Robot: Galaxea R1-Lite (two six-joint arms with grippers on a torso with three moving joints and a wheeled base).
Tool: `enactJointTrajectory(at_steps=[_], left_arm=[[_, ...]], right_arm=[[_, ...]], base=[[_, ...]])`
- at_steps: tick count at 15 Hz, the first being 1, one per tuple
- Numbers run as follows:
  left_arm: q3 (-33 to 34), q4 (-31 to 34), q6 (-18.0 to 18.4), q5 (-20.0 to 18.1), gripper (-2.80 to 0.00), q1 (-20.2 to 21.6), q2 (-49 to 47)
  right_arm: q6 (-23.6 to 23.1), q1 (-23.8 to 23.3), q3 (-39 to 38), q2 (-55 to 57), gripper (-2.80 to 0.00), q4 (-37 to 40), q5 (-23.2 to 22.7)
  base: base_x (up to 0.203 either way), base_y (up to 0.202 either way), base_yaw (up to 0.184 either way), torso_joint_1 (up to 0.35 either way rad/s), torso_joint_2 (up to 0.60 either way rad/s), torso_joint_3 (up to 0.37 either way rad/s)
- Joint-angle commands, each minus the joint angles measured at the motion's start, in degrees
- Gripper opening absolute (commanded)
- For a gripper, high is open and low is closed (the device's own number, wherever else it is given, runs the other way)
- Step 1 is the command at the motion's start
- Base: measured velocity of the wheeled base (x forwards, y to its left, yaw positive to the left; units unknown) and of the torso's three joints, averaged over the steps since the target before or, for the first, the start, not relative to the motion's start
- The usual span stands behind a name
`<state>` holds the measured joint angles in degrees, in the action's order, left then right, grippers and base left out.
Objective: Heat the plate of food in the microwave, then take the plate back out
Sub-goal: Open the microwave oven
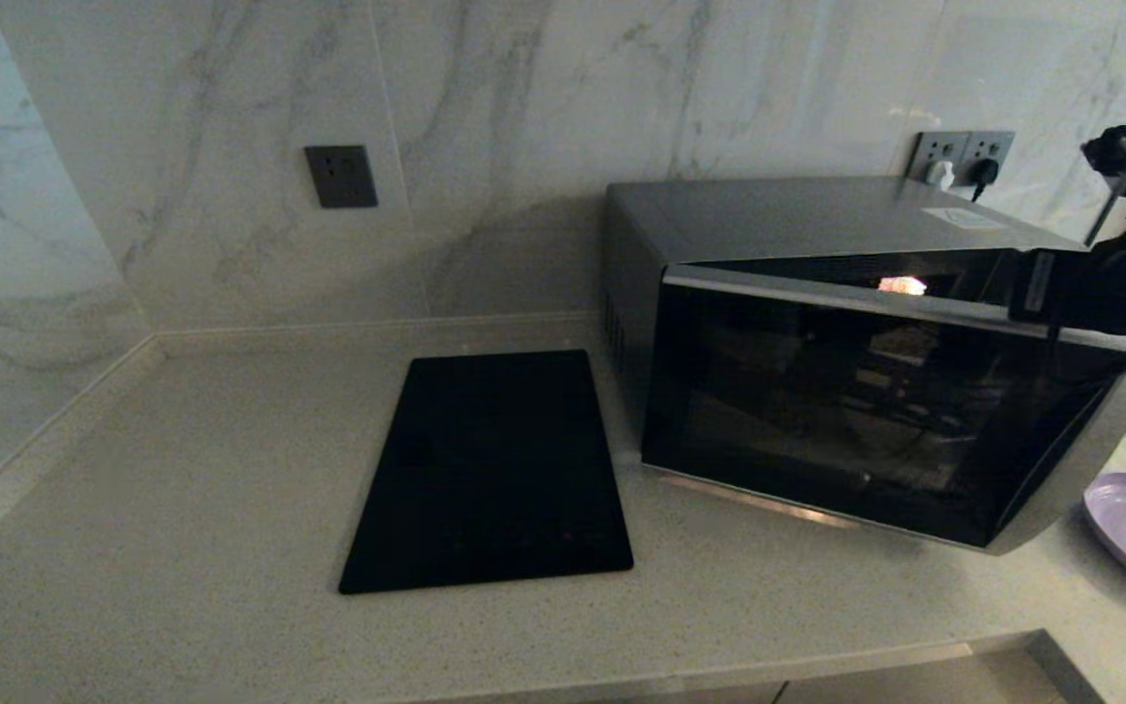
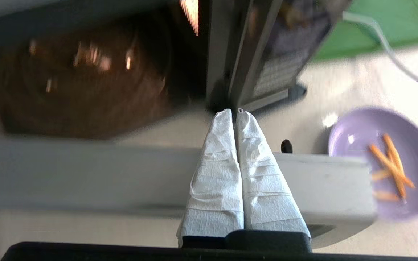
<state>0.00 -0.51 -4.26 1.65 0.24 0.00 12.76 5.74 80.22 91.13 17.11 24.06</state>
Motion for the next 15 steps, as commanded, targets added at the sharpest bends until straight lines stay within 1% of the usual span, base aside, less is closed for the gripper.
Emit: enactJointTrajectory(at_steps=[1,4,6,8,11,14,15], left_arm=[[0.0,-0.02,-0.05,0.02,-2.8,0.02,-0.09],[0.0,-0.02,-0.05,0.02,-2.8,0.02,-0.09],[0.0,-0.02,-0.05,0.02,-2.8,0.02,-0.09],[0.0,-0.02,-0.05,0.02,-2.8,0.02,-0.09],[0.0,-0.02,-0.05,0.02,-2.8,0.02,-0.09],[0.0,-0.02,-0.05,0.02,-2.8,0.02,-0.09],[0.0,-0.02,-0.05,0.02,-2.8,0.02,-0.09]], right_arm=[[0.12,1.56,-1.82,-6.7,-2.8,3.9,-1.0],[1.45,5.54,-3.79,-12.45,-2.8,10.3,-2.62],[3.5,8.03,-3.75,-15.36,-2.8,14.68,-5.63],[3.79,9.35,-3.73,-17.69,-2.8,16.69,-8.84],[5.43,9.29,-3.14,-17.65,-2.8,16.28,-8.23],[5.26,9.29,-4.2,-17.13,-2.8,16.28,-6.05],[5.25,9.29,-5.12,-16.43,-2.8,16.28,-4.53]], base=[[0.0,0.0,0.0,0.0,0.0,0.0],[0.0,0.0,0.0,0.0,0.0,0.0],[0.0,0.0,0.0,0.0,0.0,0.0],[0.0,0.0,0.0,0.0,0.0,0.0],[0.0,0.0,0.0,0.0,0.0,0.0],[0.0,0.0,0.0,0.0,0.0,0.0],[0.0,0.0,0.0,0.0,0.0,0.0]])
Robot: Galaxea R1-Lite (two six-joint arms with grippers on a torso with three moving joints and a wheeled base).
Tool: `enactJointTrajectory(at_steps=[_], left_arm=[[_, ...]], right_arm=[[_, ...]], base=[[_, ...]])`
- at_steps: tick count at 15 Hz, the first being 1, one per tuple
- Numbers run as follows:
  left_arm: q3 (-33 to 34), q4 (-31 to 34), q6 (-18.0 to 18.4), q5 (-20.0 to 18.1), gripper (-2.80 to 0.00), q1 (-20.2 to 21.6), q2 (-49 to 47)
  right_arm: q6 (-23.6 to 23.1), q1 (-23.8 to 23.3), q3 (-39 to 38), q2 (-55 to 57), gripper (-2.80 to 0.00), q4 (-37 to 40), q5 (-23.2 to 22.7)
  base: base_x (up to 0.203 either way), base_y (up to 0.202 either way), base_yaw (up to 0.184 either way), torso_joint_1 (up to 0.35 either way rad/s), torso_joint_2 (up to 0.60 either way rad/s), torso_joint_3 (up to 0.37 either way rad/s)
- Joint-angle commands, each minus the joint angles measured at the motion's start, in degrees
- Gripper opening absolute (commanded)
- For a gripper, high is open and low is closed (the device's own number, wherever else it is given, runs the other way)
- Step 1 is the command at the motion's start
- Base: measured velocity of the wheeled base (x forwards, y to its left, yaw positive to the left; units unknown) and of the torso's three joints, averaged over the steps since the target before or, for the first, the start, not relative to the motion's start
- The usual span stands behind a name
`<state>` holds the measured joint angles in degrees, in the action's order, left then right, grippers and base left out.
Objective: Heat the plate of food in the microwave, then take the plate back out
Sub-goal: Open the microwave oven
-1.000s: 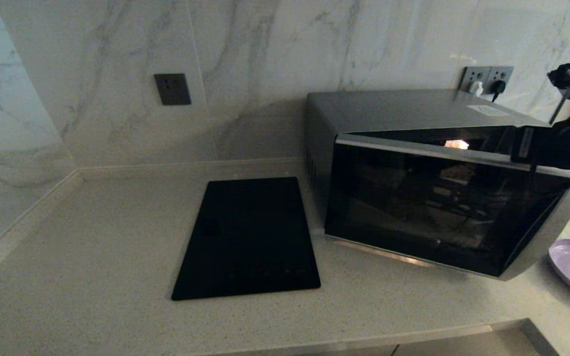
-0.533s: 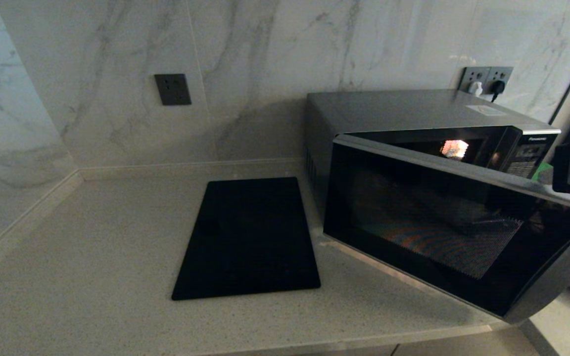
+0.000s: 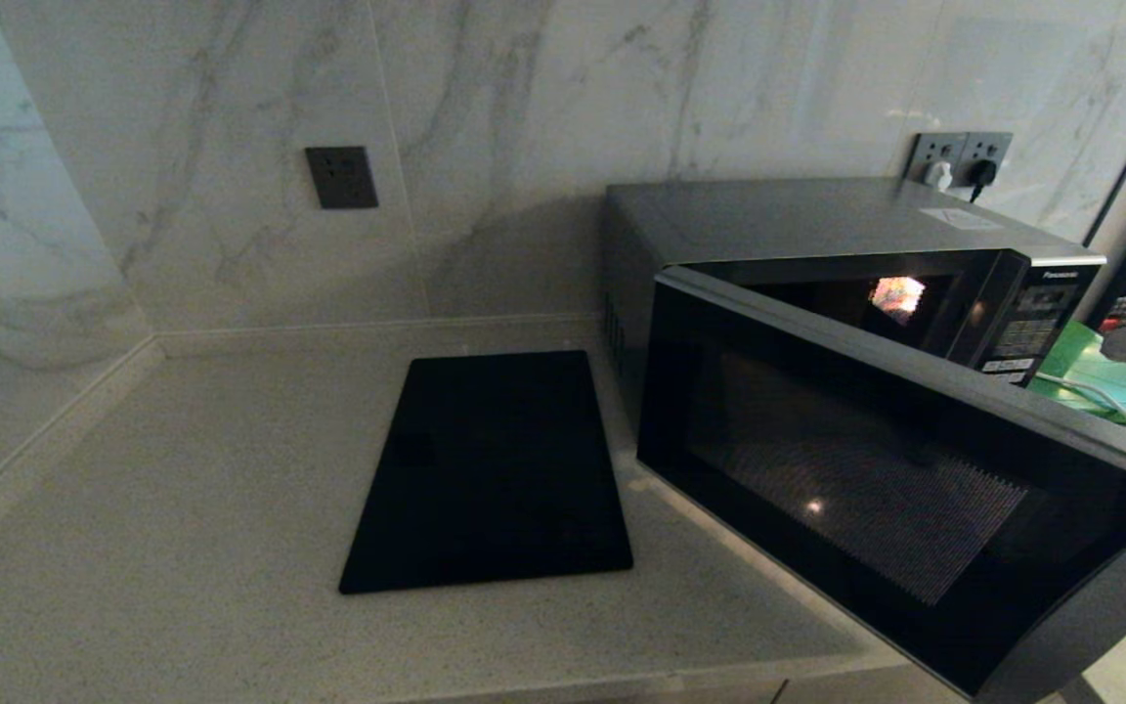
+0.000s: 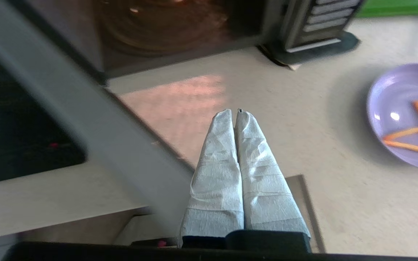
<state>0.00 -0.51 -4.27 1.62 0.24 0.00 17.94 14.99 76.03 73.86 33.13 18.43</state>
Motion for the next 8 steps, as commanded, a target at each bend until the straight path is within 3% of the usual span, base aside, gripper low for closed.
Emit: enactJointTrajectory(at_steps=[1,3,8], left_arm=[[0.0,-0.02,-0.04,0.05,-2.8,0.02,-0.09],[0.0,-0.02,-0.04,0.05,-2.8,0.02,-0.09],[0.0,-0.02,-0.04,0.05,-2.8,0.02,-0.09]], right_arm=[[-0.02,0.08,-2.06,1.14,-2.8,0.34,1.79],[-0.67,0.82,-3.78,1.37,-2.8,0.35,1.27],[1.02,9.31,-5.85,1.07,-2.8,0.35,-0.33]], base=[[0.0,0.0,0.0,0.0,0.0,0.0],[0.0,0.0,0.0,0.0,0.0,0.0],[0.0,0.0,0.0,0.0,0.0,0.0]])
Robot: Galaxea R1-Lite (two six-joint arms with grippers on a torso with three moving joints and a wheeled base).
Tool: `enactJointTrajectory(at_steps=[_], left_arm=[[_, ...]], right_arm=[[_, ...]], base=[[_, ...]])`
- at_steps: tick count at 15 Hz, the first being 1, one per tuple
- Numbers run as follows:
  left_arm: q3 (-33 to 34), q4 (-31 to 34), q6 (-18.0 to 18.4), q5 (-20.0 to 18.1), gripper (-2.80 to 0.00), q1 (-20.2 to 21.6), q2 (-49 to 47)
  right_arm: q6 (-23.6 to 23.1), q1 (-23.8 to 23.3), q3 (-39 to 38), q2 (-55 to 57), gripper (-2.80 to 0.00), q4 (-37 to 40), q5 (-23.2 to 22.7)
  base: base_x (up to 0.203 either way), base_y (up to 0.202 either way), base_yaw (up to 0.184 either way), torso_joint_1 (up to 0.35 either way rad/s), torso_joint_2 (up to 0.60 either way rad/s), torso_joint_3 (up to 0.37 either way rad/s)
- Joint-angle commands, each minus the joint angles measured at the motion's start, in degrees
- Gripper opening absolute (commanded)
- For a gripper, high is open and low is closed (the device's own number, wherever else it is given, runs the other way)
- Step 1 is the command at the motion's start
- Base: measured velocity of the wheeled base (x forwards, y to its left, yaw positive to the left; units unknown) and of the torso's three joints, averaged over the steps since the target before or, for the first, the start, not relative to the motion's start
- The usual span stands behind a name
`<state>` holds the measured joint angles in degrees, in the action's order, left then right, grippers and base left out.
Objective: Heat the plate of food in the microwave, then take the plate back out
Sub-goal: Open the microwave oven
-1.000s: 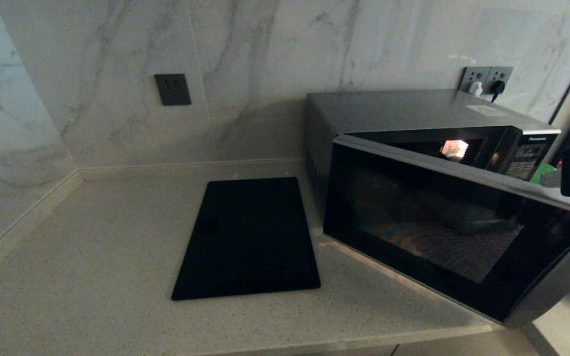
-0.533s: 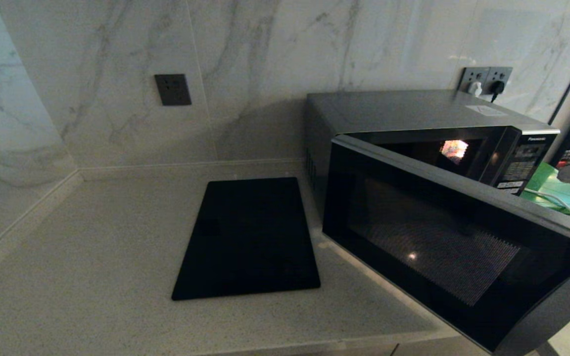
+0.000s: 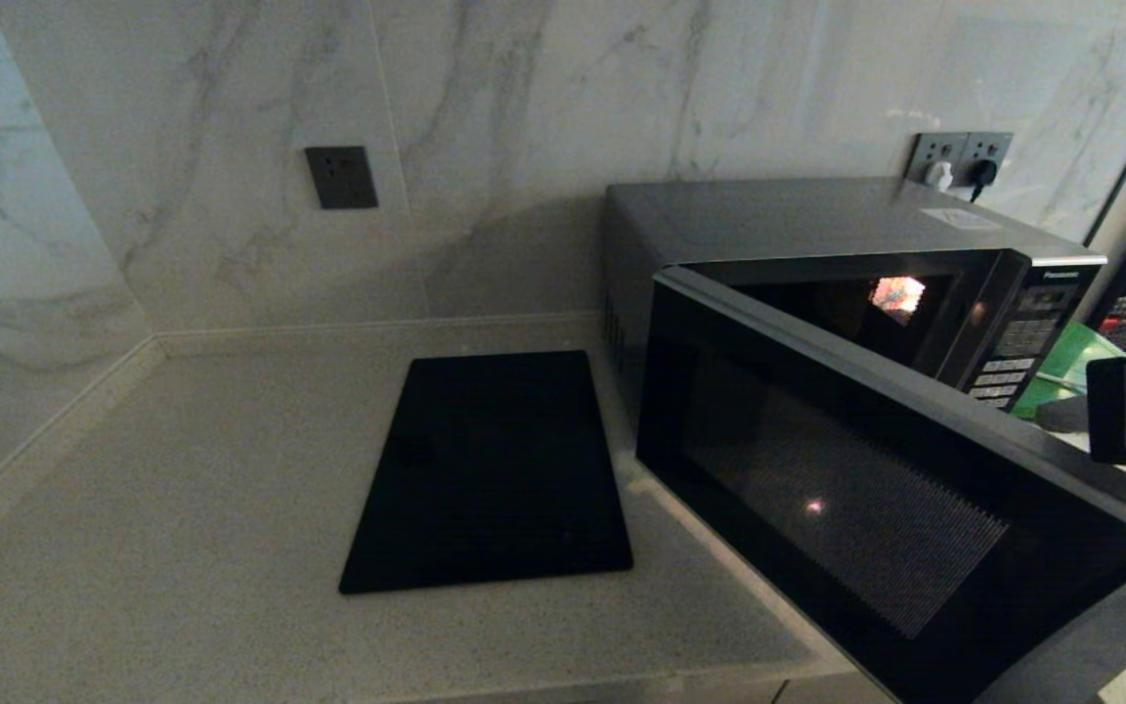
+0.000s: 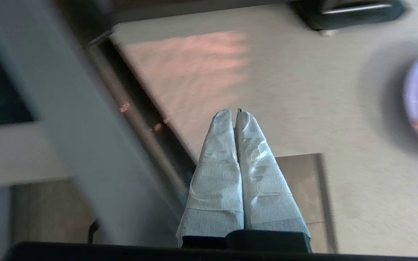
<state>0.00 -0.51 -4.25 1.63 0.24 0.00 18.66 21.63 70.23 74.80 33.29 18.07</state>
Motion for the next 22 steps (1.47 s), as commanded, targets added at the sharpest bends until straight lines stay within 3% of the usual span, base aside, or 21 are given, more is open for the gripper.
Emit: enactJointTrajectory(at_steps=[1,4,9,14,18,22], left_arm=[[0.0,-0.02,-0.05,0.04,-2.8,0.02,-0.09],[0.0,-0.02,-0.05,0.04,-2.8,0.02,-0.09],[0.0,-0.02,-0.05,0.04,-2.8,0.02,-0.09],[0.0,-0.02,-0.05,0.04,-2.8,0.02,-0.09],[0.0,-0.02,-0.05,0.04,-2.8,0.02,-0.09],[0.0,-0.02,-0.05,0.04,-2.8,0.02,-0.09]], right_arm=[[0.37,4.69,0.04,0.1,-2.8,0.19,-0.03],[0.5,9.81,0.06,-0.35,-2.8,0.14,-0.05],[1.8,13.49,0.25,-0.78,-2.8,0.11,-2.41],[2.87,13.1,-0.13,-2.2,-2.8,0.11,-1.52],[4.52,2.74,-0.53,-2.69,-2.8,0.21,0.13],[4.82,-18.47,-0.54,-2.06,-2.8,0.3,1.0]], base=[[0.0,0.0,0.0,0.0,0.0,0.0],[0.0,0.0,0.0,0.0,0.0,0.0],[0.0,0.0,0.0,0.0,0.0,0.0],[0.0,0.0,0.0,0.0,0.0,0.0],[0.0,0.0,0.0,0.0,0.0,0.0],[0.0,0.0,0.0,0.0,0.0,0.0]])
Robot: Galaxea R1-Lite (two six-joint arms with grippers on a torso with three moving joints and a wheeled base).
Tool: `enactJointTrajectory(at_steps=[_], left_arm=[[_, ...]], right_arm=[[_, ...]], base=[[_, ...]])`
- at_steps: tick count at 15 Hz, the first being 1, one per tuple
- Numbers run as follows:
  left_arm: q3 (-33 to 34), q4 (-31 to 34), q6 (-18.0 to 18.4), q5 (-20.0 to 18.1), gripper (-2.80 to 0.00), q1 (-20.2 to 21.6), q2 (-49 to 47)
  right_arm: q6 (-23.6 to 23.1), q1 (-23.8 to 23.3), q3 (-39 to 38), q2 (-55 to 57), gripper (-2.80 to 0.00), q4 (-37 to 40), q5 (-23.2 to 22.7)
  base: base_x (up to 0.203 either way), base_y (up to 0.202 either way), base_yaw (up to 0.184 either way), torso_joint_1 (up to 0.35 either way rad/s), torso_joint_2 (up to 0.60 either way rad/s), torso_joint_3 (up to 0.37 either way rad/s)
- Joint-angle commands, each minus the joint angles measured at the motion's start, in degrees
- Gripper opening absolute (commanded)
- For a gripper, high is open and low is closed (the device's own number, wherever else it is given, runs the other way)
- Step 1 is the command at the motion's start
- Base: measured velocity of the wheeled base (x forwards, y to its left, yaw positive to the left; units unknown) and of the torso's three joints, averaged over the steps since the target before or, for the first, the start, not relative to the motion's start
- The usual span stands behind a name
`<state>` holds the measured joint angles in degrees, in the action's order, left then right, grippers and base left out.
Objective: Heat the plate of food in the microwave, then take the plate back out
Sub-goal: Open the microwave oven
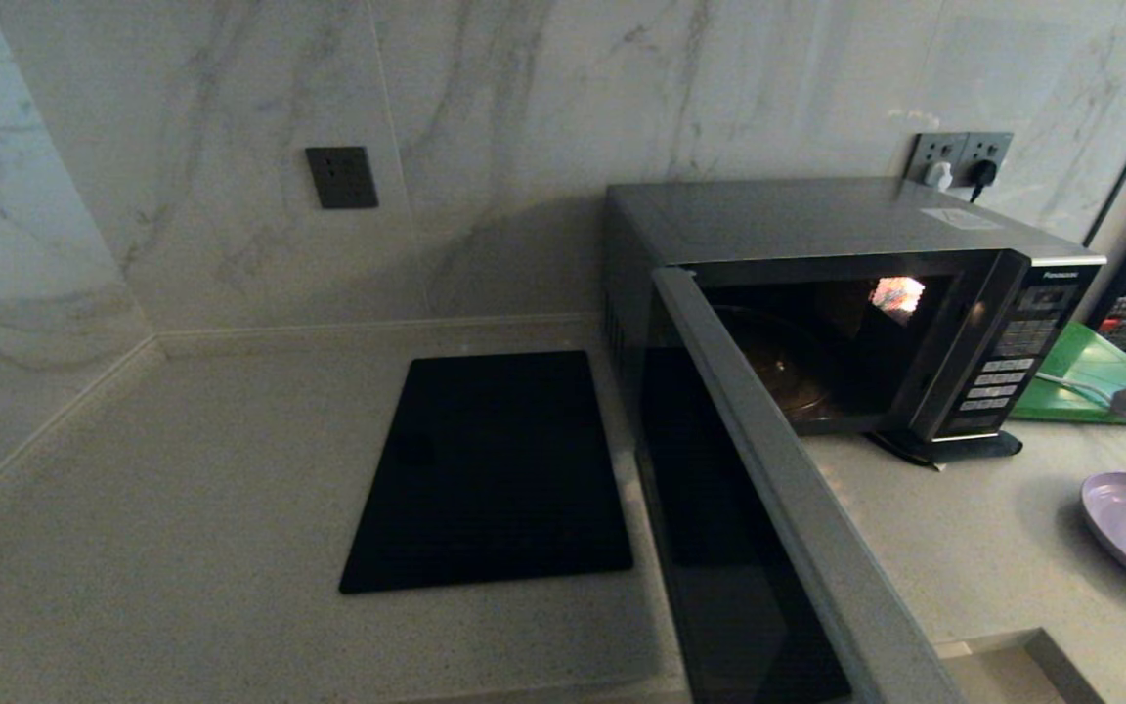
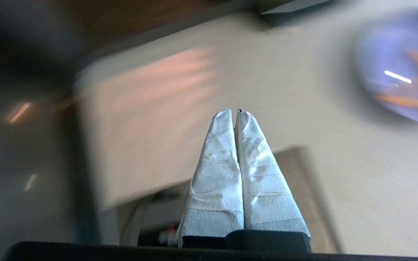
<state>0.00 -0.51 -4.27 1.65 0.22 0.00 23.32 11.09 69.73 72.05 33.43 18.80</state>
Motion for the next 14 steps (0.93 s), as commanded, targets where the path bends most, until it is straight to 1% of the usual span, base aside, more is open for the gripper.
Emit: enactJointTrajectory(at_steps=[1,2,3,5,6,7,8,10,11,12,14], left_arm=[[0.0,-0.02,-0.04,0.02,-2.8,0.04,-0.09],[0.0,-0.02,-0.04,0.02,-2.8,0.04,-0.09],[0.0,-0.02,-0.04,0.02,-2.8,0.04,-0.09],[0.0,-0.02,-0.04,0.02,-2.8,0.04,-0.09],[0.0,-0.02,-0.04,0.02,-2.8,0.04,-0.09],[0.0,-0.02,-0.04,0.02,-2.8,0.04,-0.09],[0.0,-0.02,-0.04,0.02,-2.8,0.04,-0.09],[0.0,-0.02,-0.04,0.02,-2.8,0.04,-0.09],[0.0,-0.02,-0.04,0.02,-2.8,0.04,-0.09],[0.0,-0.02,-0.04,0.02,-2.8,0.04,-0.09],[0.0,-0.02,-0.04,0.02,-2.8,0.04,-0.09]], right_arm=[[0.51,-14.82,-0.15,2.29,-2.8,0.14,0.51],[1.56,-21.22,-0.16,4.47,-2.8,0.06,0.69],[3.03,-26.65,-0.07,7.4,-2.8,-0.03,0.85],[6.56,-35.89,0.05,14.65,-2.8,-0.13,1.1],[8.3,-39.52,0.11,17.84,-2.8,-0.71,1.01],[10.13,-43.06,-0.13,20.76,-2.8,-3.12,0.19],[11.39,-45.61,-0.34,22.93,-2.8,-5.55,-1.83],[12.17,-48.09,-0.18,26.31,-2.8,-6.74,-3.83],[12.24,-49.23,0.18,27.92,-1.17,-6.84,-4.63],[12.27,-50.52,0.59,28.99,0.0,-6.87,-5.86],[11.9,-52.66,1.26,30.7,0.0,-7.04,-7.65]], base=[[0.0,0.0,0.0,0.0,0.0,0.0],[0.0,0.0,0.0,0.0,0.0,0.0],[0.0,0.0,0.0,0.0,0.0,0.0],[0.0,0.0,0.0,0.0,0.0,0.0],[0.0,0.0,0.0,0.0,0.0,0.0],[0.0,0.0,0.0,0.0,0.0,0.0],[0.0,0.0,0.0,0.0,0.0,0.0],[0.0,0.0,0.0,0.0,0.0,0.0],[0.0,0.0,0.0,0.0,0.0,0.0],[0.0,0.0,0.0,0.0,0.0,0.0],[0.0,0.0,0.0,0.0,0.0,0.0]])
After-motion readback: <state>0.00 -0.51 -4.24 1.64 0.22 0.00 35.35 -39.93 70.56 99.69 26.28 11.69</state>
